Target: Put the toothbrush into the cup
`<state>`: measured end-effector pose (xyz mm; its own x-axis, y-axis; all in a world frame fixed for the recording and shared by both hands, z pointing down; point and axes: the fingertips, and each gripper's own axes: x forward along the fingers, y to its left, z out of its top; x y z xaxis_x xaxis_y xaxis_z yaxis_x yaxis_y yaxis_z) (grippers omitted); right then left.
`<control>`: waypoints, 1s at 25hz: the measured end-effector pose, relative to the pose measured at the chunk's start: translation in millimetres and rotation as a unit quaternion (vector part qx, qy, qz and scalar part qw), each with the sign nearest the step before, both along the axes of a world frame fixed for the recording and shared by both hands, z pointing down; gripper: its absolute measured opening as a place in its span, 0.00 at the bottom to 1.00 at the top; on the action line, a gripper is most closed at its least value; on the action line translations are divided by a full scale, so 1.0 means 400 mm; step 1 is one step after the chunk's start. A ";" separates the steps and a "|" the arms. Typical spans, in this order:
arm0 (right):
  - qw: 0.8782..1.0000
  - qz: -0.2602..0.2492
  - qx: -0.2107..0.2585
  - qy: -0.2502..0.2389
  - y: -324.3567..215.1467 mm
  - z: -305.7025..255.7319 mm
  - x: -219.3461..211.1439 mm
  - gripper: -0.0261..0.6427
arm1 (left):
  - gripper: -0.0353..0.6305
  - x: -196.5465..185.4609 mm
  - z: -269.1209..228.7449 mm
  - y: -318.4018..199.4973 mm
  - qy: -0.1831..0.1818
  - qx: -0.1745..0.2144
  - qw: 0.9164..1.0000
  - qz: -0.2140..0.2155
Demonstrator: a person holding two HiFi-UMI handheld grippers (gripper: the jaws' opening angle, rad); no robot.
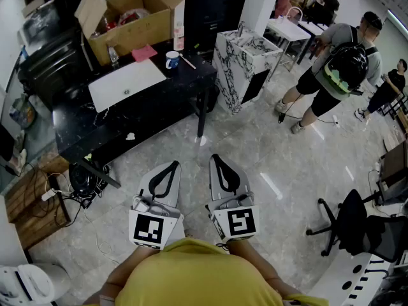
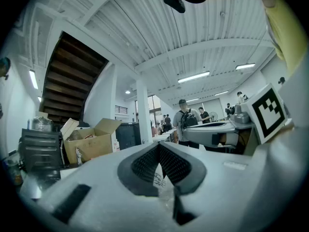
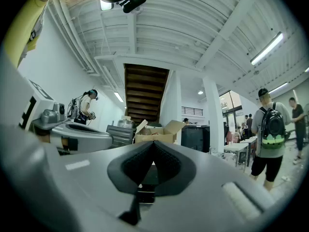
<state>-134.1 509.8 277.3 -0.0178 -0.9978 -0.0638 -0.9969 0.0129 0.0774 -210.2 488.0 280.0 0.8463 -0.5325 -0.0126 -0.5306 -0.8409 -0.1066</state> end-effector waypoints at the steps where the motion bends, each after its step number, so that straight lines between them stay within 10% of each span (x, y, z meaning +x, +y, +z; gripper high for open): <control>1: 1.000 -0.001 0.000 -0.001 -0.016 0.006 0.003 0.05 | 0.06 0.004 0.005 -0.016 0.002 0.000 1.000 0.000; 25: 1.000 0.014 0.009 0.001 -0.745 0.018 0.198 0.06 | 0.06 0.216 0.014 -0.739 0.015 0.027 0.999 0.031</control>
